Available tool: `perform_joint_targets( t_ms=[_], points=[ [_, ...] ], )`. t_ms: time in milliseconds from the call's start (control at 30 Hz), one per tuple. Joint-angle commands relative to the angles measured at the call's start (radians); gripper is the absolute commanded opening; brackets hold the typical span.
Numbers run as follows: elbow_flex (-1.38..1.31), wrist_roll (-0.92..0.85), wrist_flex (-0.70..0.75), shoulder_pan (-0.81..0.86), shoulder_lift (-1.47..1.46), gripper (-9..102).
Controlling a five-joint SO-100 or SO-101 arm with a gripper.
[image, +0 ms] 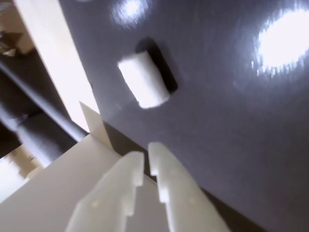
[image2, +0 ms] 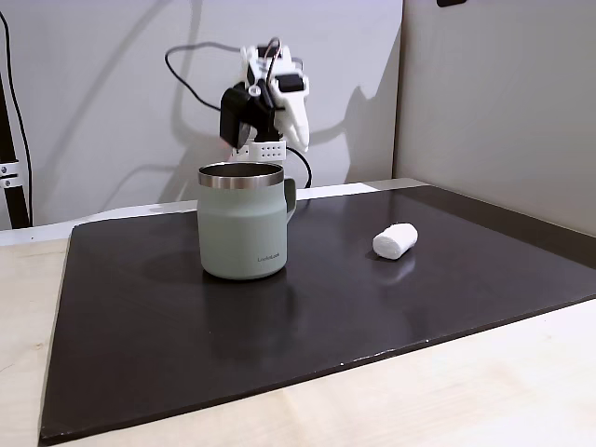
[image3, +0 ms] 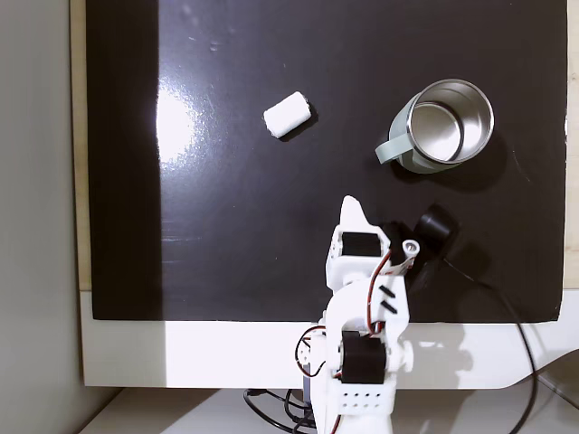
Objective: Grasp a gauze and put it in the cup.
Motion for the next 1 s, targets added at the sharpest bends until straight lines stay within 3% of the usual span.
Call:
perform_joint_targets(
  t_ms=[0, 400, 633, 967],
  points=[
    [-0.316, -0.008, 0.095, 0.011, -0.241, 0],
    [-0.928, -0.02, 0.39, 0.021, -0.868, 1],
    [-1.269, -0.075, 0.583, -0.011, -1.224, 15],
    [-1.802, -0.173, 0.799, -0.057, -1.666, 23]
  ],
)
